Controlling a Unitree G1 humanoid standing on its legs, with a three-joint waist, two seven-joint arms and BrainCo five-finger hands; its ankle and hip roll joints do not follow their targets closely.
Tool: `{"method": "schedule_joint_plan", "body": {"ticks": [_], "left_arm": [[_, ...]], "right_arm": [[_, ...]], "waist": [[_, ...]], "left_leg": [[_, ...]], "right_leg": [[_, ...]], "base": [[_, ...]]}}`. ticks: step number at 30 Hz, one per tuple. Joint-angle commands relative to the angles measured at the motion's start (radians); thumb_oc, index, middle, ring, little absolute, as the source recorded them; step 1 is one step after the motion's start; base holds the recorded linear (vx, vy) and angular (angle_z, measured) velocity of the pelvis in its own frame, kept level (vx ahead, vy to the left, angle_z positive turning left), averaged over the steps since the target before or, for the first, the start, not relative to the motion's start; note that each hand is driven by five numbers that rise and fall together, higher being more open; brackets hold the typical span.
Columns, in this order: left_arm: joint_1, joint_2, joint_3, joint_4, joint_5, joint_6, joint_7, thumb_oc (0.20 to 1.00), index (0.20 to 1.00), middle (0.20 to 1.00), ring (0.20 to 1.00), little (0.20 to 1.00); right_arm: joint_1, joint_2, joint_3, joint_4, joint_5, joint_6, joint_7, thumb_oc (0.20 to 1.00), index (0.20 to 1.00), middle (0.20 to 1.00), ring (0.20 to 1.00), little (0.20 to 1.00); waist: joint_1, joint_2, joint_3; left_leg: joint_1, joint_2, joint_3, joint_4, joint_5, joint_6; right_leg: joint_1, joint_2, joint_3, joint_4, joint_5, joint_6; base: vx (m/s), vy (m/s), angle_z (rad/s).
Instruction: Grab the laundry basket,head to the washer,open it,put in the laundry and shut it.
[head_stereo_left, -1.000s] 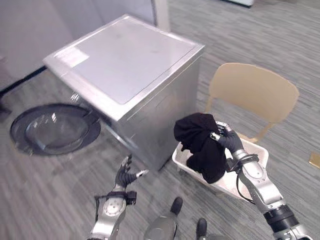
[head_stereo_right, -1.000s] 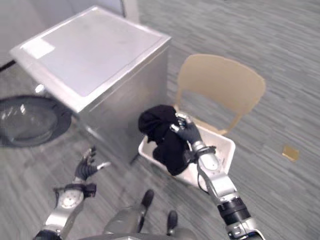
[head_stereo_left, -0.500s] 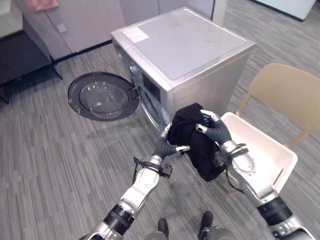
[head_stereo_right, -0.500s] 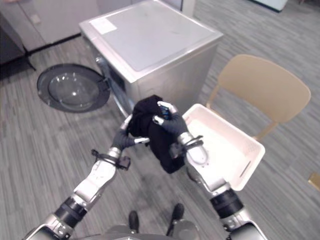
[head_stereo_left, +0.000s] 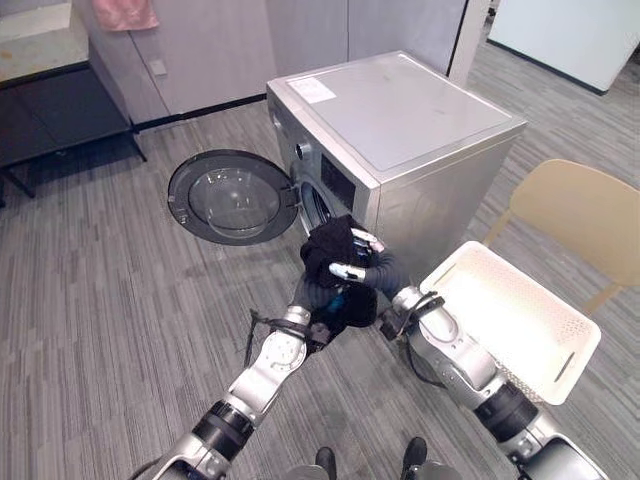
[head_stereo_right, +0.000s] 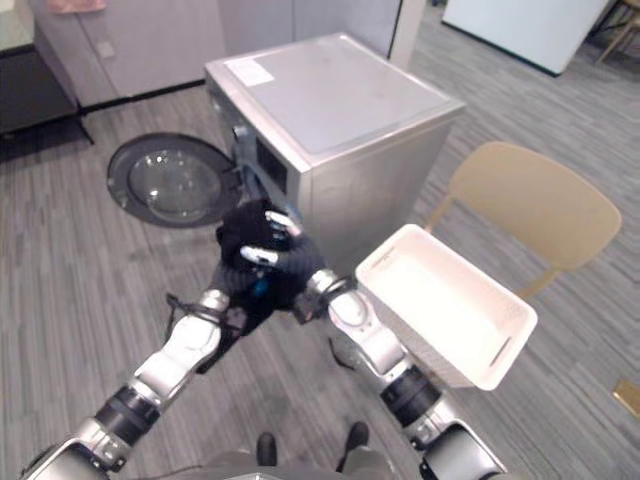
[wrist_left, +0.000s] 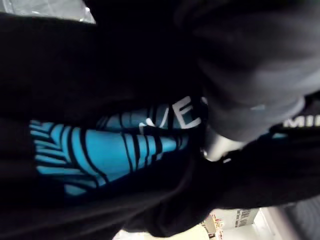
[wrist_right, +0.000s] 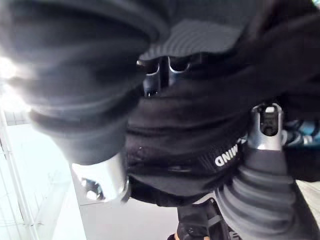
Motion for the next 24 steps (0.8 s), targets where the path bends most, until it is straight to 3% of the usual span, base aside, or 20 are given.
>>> {"method": "schedule_joint_plan", "body": {"ticks": [1,5,7,10,14,18,20,24], "left_arm": [[-0.017,-0.018,0.067,-0.003,-0.001,-0.051,0.024,0.2,0.2,0.2,0.2,0.2],[0.091,-0.012,0.154,-0.013,-0.065,-0.05,0.004,0.2,0.2,0.2,0.2,0.2],[0.201,-0.017,0.245,0.018,-0.108,-0.042,-0.016,0.2,0.2,0.2,0.2,0.2],[0.273,-0.024,0.307,0.063,-0.134,-0.028,-0.043,0.2,0.2,0.2,0.2,0.2],[0.336,-0.045,0.403,0.231,-0.175,0.008,-0.086,0.2,0.2,0.2,0.2,0.2],[0.359,-0.038,0.477,0.336,-0.171,0.025,-0.086,0.2,0.2,0.2,0.2,0.2],[0.367,-0.037,0.484,0.348,-0.166,0.029,-0.087,0.2,0.2,0.2,0.2,0.2],[0.349,-0.032,0.49,0.368,-0.144,0.029,-0.069,0.2,0.2,0.2,0.2,0.2]], "right_arm": [[-0.008,0.008,-0.086,-0.061,-0.105,-0.053,-0.005,1.0,1.0,1.0,1.0,1.0],[0.075,-0.056,-0.16,-0.074,-0.245,-0.052,-0.027,1.0,1.0,1.0,1.0,1.0],[0.175,-0.112,-0.235,-0.05,-0.332,-0.048,-0.03,1.0,1.0,1.0,1.0,1.0],[0.259,-0.147,-0.284,-0.023,-0.378,-0.035,-0.012,1.0,1.0,1.0,1.0,1.0],[0.38,-0.192,-0.356,0.123,-0.444,-0.021,0.007,1.0,1.0,1.0,1.0,1.0],[0.423,-0.189,-0.36,0.285,-0.474,-0.009,0.011,1.0,1.0,1.0,1.0,1.0],[0.422,-0.186,-0.35,0.309,-0.484,-0.006,0.011,1.0,1.0,1.0,1.0,1.0],[0.414,-0.18,-0.349,0.368,-0.525,0.009,-0.023,1.0,1.0,1.0,1.0,1.0]], "waist": [[0.002,-0.014,-0.019],[-0.001,-0.018,-0.027],[0.0,-0.02,-0.033],[0.0,-0.019,-0.029],[0.007,-0.012,0.007],[-0.001,-0.016,0.037],[0.0,-0.016,0.032],[0.005,-0.028,0.035]], "left_leg": [[-0.006,-0.034,-0.081,-0.01,-0.063,0.02],[-0.015,-0.033,-0.091,0.0,-0.062,0.015],[-0.027,-0.027,-0.104,0.0,-0.05,0.002],[-0.043,-0.024,-0.121,0.01,-0.045,-0.008],[-0.127,-0.029,-0.153,0.093,-0.04,-0.035],[-0.194,0.025,-0.02,0.16,-0.041,-0.033],[-0.181,0.034,-0.017,0.14,-0.055,-0.042],[-0.242,0.09,0.074,0.09,0.025,-0.063]], "right_leg": [[0.047,0.08,0.117,0.04,-0.141,0.041],[0.071,0.095,0.141,-0.009,-0.138,0.03],[0.09,0.104,0.133,-0.051,-0.132,0.021],[0.098,0.106,0.106,-0.075,-0.131,0.018],[0.097,0.095,0.01,-0.085,-0.149,-0.002],[0.106,0.06,-0.098,-0.068,-0.179,-0.011],[0.123,0.06,-0.101,-0.068,-0.199,-0.003],[0.159,0.022,-0.187,-0.07,-0.199,0.011]], "base": [[0.01,-0.071,0.13],[0.03,-0.106,0.11],[0.05,-0.167,0.3],[0.0,-0.115,0.42],[-0.03,-0.082,0.77],[0.04,0.03,1.11],[0.15,0.043,0.93],[0.15,0.14,0.53]]}}
